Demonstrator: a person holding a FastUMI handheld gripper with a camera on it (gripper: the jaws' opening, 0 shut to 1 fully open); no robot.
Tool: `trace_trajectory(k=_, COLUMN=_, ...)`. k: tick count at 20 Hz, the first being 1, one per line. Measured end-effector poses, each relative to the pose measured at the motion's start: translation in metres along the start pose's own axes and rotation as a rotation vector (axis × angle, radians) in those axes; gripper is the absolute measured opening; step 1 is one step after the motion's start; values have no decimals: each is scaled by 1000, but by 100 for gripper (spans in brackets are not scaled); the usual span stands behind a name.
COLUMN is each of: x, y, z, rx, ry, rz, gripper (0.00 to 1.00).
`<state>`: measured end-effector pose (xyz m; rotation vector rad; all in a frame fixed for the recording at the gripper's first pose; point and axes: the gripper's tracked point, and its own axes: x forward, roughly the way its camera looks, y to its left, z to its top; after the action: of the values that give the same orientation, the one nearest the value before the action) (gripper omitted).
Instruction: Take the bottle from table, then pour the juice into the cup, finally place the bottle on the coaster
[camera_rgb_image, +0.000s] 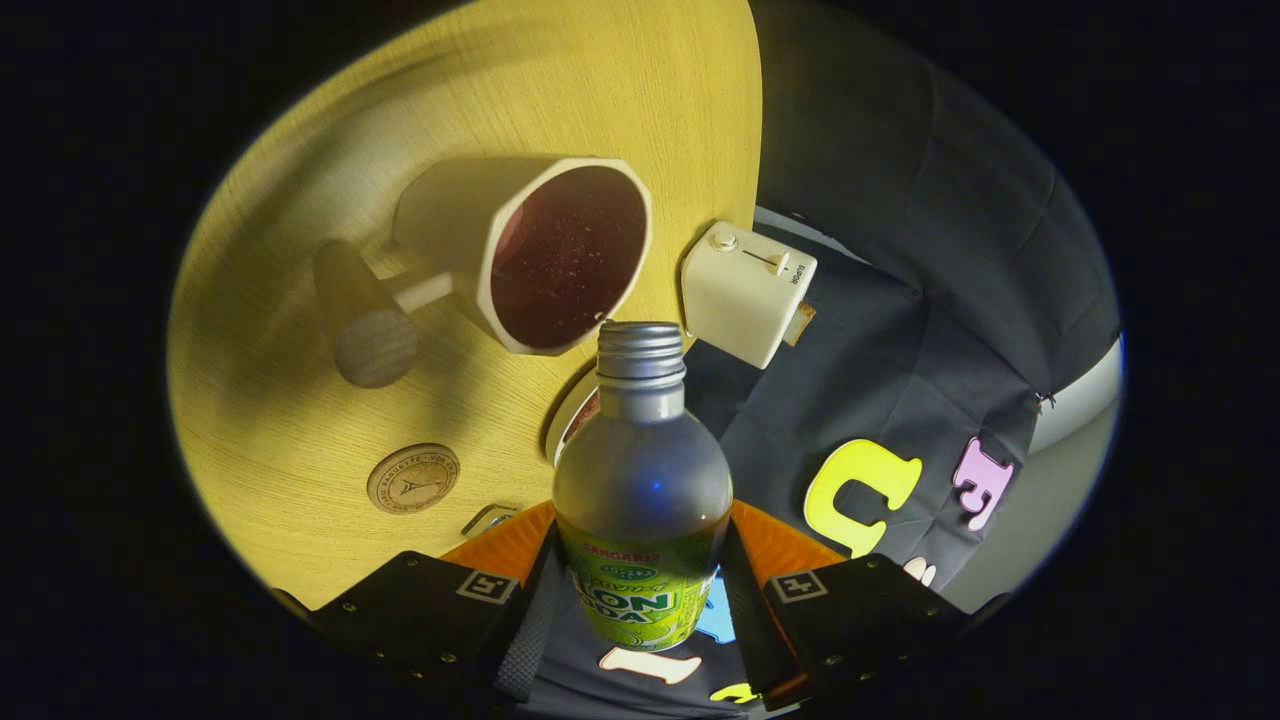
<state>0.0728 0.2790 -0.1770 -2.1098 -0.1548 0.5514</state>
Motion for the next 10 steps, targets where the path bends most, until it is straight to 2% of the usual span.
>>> trace_trajectory(k=5, x=0, y=2, z=-1, rx=25, ry=0, rz=0, gripper=77)
trace_trajectory(k=10, x=1, y=12, z=0, rx=103, ry=-5, rz=29, gripper=77)
